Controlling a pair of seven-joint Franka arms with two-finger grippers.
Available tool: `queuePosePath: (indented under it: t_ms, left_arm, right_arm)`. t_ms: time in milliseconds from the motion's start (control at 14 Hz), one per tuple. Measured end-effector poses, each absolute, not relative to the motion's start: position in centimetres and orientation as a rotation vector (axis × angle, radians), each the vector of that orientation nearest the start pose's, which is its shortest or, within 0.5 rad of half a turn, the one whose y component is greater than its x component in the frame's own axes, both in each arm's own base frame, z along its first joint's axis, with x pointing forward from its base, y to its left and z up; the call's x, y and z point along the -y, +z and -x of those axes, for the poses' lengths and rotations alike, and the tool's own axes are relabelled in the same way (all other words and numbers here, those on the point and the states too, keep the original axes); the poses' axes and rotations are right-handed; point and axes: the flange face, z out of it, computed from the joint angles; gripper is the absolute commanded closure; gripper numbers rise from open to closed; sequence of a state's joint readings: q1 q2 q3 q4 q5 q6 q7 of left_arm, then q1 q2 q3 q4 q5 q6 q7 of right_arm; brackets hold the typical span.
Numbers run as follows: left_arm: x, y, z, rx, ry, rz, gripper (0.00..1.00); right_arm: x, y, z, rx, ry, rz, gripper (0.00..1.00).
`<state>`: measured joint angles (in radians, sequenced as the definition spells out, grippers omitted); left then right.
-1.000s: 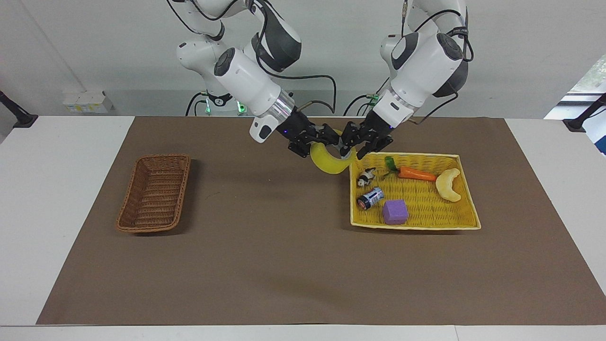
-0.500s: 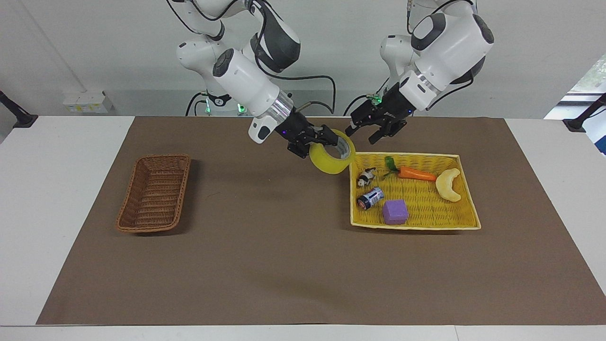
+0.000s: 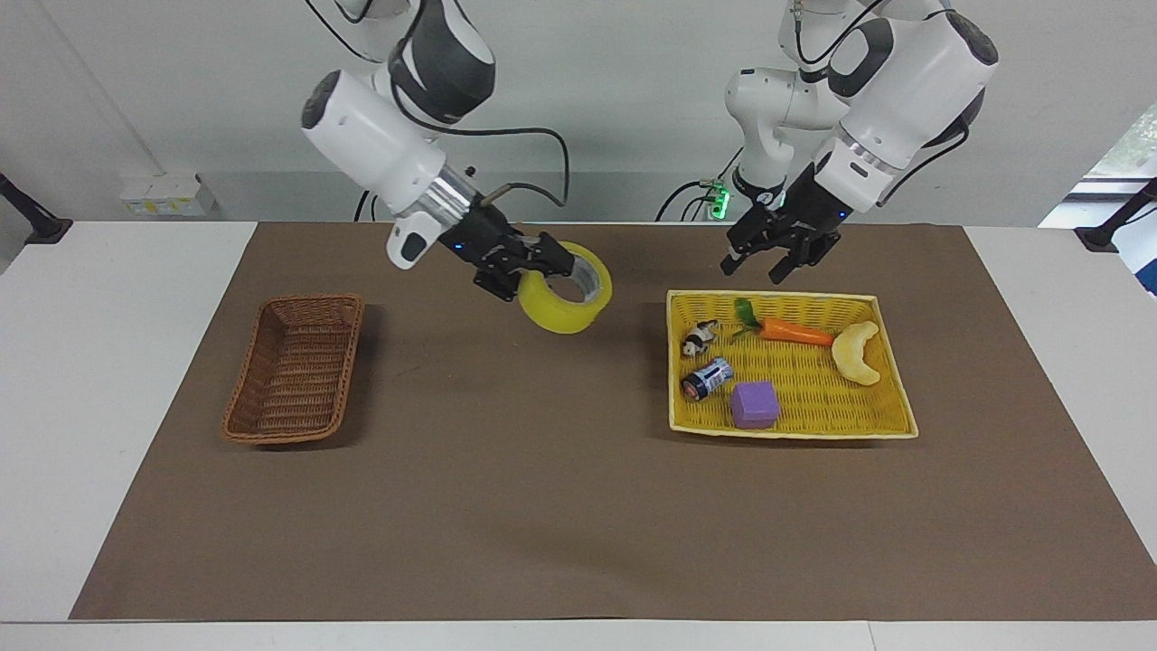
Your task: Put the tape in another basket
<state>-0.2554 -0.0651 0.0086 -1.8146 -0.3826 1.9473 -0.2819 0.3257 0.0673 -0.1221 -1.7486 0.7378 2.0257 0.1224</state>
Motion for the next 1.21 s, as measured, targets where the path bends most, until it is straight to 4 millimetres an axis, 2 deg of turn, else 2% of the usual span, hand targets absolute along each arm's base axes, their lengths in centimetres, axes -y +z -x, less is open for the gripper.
queuePosePath:
  t_ms: [214, 286, 500, 714, 857, 1000, 1214]
  left_arm:
    - [11.9, 59.4, -54.5, 0.111, -0.191, 3.407, 0.00]
    - [10.8, 60.1, -54.5, 0.034, -0.195, 3.345, 0.00]
    - [8.9, 62.0, -53.9, -0.171, -0.173, 3.169, 0.00]
    - [6.4, 63.6, -52.7, -0.286, -0.142, 3.121, 0.00]
    - [5.1, 64.1, -52.2, -0.295, -0.114, 3.122, 0.00]
    - [4.9, 64.6, -51.9, -0.295, -0.073, 3.122, 0.00]
    - [3.6, 65.2, -52.6, -0.251, 0.004, 3.123, 0.00]
  right_arm:
    - [-5.9, 56.1, -59.2, -0.220, -0.126, 2.425, 1.00]
    - [-3.2, 55.8, -59.3, -0.222, -0.143, 2.427, 1.00]
    - [2.7, 54.3, -59.5, -0.258, -0.182, 2.435, 1.00]
    - [8.8, 50.3, -59.8, -0.287, -0.185, 2.453, 1.00]
    - [11.6, 46.5, -59.6, -0.220, -0.170, 2.483, 1.00]
    - [13.0, 43.0, -59.0, -0.147, -0.130, 2.511, 1.00]
    - [15.3, 39.4, -57.7, -0.046, -0.085, 2.551, 1.00]
